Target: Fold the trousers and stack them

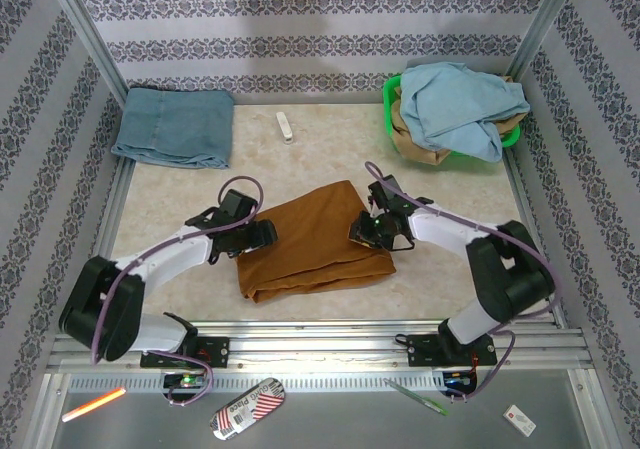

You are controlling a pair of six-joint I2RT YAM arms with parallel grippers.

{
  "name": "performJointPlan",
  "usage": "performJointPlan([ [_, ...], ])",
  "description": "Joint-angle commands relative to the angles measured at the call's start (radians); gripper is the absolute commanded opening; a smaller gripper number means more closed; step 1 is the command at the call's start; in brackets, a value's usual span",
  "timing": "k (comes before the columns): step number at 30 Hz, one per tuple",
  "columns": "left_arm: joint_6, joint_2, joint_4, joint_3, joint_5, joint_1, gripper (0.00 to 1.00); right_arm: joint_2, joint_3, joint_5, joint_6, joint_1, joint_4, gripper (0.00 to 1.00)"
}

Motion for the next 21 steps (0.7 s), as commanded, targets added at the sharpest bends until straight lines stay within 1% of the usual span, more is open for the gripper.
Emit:
performJointPlan([
  [1,0.016,0.056,0.108,-0.009,0.017,0.029,0.77,0.049,0.013,-0.028,0.008,-0.025,0.028,0.25],
  [8,0.044,0.209,0.176,0.039,0.067,0.107,0.76,0.107,0.041,-0.052,0.004,-0.093,0.03,0.25],
  [11,0.066,0.273,0.162,0.11,0.094,0.132,0.74,0.136,0.073,-0.06,0.006,-0.115,0.029,0.25],
  [18,0.125,0.351,0.12,0.27,0.076,0.157,0.73,0.201,0.173,-0.077,0.013,-0.143,0.025,0.25],
  [21,0.142,0.385,0.095,0.328,0.087,0.188,0.73,0.226,0.198,-0.091,0.027,-0.154,0.038,0.25],
])
